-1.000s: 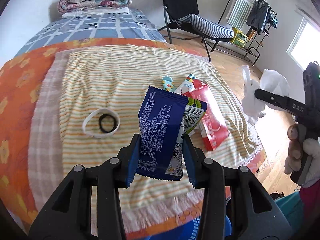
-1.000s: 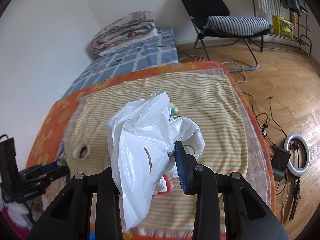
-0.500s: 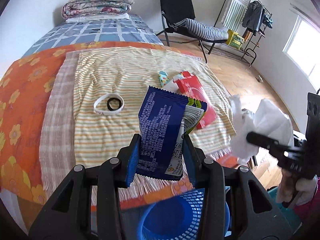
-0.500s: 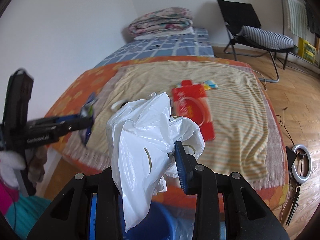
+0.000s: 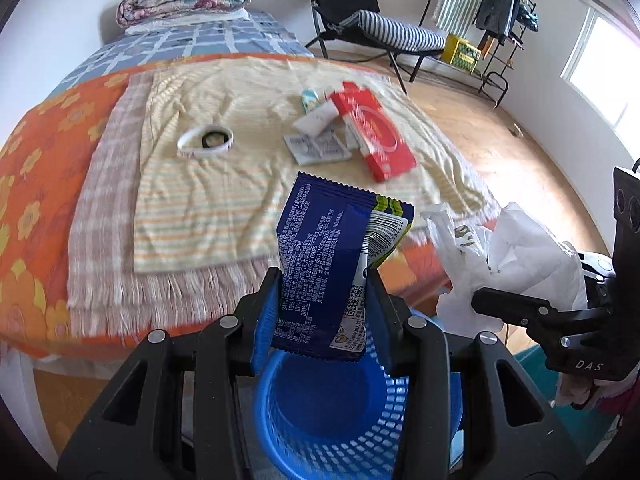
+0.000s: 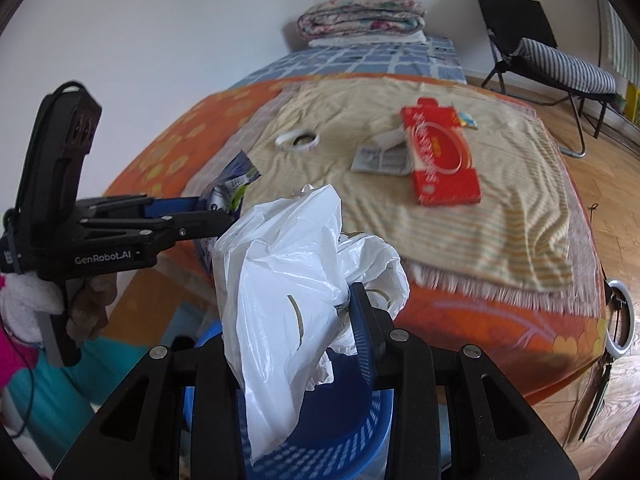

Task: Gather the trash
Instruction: 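Carry the wrapper and bag to the blue basket and release both, then move the left tool to the white tape roll while the right tool reaches the red box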

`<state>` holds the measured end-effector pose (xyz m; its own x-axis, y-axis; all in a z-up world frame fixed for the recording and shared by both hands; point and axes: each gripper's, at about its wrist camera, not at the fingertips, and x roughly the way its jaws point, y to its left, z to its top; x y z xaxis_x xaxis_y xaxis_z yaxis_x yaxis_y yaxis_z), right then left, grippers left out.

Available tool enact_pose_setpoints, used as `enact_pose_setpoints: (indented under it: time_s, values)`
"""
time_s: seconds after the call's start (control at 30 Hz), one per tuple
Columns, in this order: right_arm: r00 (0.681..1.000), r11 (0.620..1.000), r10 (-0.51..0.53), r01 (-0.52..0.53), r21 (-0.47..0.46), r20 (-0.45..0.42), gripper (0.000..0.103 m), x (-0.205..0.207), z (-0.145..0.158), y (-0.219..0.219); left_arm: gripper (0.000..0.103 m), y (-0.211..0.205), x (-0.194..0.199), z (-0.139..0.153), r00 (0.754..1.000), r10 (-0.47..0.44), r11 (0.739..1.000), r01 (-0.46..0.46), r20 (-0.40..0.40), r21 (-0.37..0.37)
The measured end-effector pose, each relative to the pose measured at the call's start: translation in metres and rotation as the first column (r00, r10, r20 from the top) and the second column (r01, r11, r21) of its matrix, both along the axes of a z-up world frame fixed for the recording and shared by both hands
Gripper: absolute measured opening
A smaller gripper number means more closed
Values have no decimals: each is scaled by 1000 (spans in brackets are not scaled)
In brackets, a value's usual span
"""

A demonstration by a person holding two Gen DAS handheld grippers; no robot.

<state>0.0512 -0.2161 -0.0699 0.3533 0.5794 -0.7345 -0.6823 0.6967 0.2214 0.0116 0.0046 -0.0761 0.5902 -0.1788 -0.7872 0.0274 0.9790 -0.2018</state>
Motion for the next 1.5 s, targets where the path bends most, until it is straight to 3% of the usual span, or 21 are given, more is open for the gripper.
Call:
enact_pose_setpoints:
  time_s: [0.63,1.0,1.07,1.13,1.27,1.33,1.5]
  values:
    - [992,996,46,-55,-75,-118,34,-34,-50,-7,42,-24,-40,-56,991,-24,1000,22,-130,-20]
    - [985,993,46,-63,-96,-169,34,-36,-63,-10,42,-30,-45,-73,983,-24,1000,21,-182,-19]
    - [983,994,40,-58,-97,-180,36,-36,-65,-11,47,-30,-44,-75,982,-25,1000,22,-189,-20]
    - [982,993,32,-52,-102,-183,44,-35,-66,-11,51,-30,-44,-77,981,-23,1000,20,-194,-18]
    - [982,994,23,-43,-104,-186,48,-33,-67,-12,51,-29,-43,-77,981,-18,1000,15,-195,-16]
    - [983,993,16,-37,-112,-185,56,-33,-67,-12,51,-29,-43,-77,980,-15,1000,12,-197,-17]
    - [984,992,11,-33,-118,-178,57,-32,-67,-10,51,-28,-43,-76,981,-8,1000,5,-193,-18]
